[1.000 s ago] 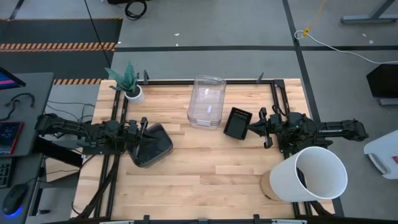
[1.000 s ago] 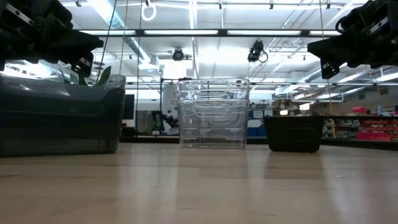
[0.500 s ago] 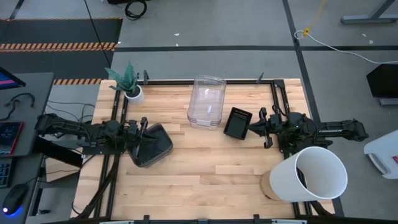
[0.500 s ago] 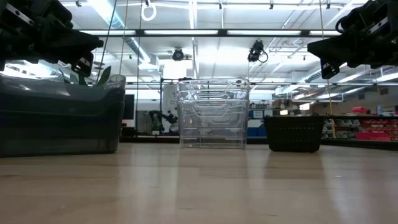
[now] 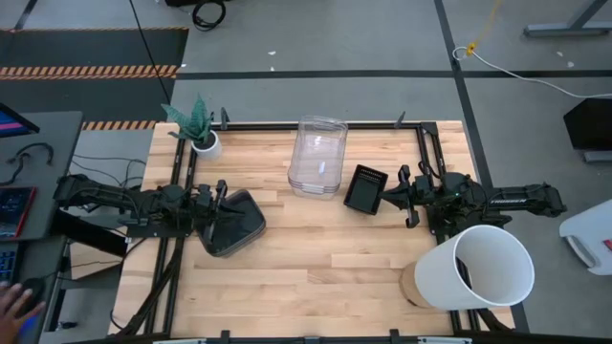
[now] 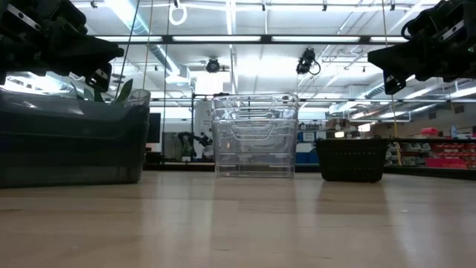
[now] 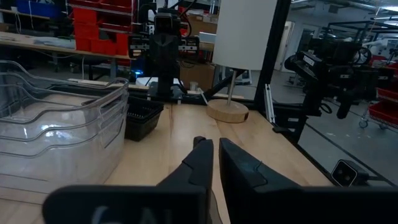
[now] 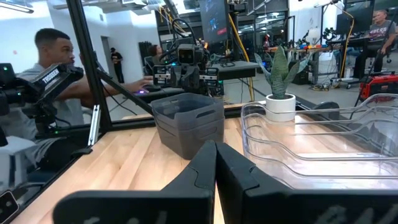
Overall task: Stack baskets by color
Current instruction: Return to Home Position
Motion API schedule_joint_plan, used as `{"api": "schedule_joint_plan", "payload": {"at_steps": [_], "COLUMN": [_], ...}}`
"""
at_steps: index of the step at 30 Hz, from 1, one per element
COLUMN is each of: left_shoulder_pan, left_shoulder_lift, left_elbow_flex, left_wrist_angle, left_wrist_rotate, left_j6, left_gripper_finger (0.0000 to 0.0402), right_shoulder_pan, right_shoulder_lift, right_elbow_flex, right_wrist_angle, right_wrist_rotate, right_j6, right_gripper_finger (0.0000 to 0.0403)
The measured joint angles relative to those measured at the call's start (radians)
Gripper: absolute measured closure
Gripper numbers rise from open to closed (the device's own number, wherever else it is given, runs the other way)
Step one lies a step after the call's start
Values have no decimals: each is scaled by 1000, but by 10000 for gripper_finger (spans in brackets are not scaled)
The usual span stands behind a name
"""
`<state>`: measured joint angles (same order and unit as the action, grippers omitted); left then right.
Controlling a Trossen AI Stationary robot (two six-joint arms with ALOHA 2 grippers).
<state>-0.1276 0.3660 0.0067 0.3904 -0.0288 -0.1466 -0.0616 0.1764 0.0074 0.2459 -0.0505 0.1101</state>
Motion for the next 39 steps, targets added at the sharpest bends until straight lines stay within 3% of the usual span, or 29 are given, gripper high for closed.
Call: {"api": "schedule_joint_plan", "payload": {"at_steps": [39], "left_shoulder_pan": [0], "left_shoulder_lift": [0], "left_elbow_flex": [0], "left_wrist_angle": [0], "left_wrist_rotate": [0], "left_j6": [0], "left_gripper_finger": [368], "right_shoulder_pan": [0], "right_shoulder_lift": [0], "right_elbow_flex": [0], "right_wrist_angle": [0], "right_wrist_rotate": [0], "right_j6": [0], "right_gripper_finger": [391]}}
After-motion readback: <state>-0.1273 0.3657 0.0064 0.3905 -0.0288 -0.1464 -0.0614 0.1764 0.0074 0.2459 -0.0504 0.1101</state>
